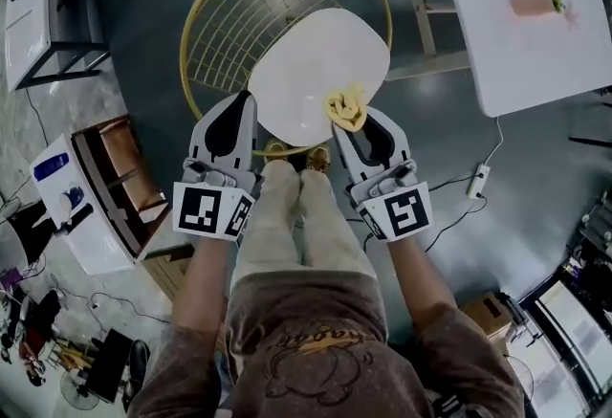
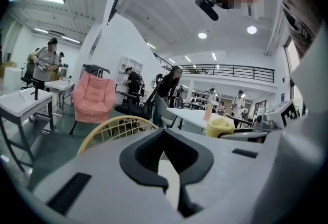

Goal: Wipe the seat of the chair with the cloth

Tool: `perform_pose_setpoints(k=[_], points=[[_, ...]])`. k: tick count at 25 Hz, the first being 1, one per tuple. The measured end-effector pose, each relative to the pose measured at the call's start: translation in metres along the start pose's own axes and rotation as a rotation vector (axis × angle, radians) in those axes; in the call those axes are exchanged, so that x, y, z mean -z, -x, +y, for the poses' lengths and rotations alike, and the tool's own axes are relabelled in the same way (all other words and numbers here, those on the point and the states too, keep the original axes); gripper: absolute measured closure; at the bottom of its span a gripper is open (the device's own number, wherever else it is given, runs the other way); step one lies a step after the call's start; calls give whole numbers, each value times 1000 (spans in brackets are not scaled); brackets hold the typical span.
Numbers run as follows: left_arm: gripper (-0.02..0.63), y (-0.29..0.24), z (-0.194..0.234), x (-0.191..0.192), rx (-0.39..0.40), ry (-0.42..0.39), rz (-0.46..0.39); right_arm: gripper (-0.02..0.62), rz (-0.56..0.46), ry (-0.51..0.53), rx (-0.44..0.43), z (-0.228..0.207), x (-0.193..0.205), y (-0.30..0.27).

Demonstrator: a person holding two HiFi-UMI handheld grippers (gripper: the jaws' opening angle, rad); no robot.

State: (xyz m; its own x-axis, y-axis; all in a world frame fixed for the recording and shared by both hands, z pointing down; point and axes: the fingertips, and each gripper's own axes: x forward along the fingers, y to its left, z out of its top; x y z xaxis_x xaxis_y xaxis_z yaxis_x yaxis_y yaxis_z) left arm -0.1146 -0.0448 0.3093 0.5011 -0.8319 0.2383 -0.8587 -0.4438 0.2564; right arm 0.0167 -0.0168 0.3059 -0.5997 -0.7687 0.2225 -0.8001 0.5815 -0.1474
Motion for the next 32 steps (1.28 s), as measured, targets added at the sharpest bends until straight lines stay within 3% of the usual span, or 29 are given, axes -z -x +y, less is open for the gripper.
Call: perform_pose_setpoints(k=[8, 23, 32], points=[[597, 4, 4, 21, -14, 4, 10, 472, 68, 62, -69, 3, 48, -27], [597, 4, 32, 50, -43, 35, 35, 473, 469, 240, -265, 15, 231, -138], [597, 3, 45, 61, -43, 52, 56, 472, 615, 279, -345, 32, 295, -183]])
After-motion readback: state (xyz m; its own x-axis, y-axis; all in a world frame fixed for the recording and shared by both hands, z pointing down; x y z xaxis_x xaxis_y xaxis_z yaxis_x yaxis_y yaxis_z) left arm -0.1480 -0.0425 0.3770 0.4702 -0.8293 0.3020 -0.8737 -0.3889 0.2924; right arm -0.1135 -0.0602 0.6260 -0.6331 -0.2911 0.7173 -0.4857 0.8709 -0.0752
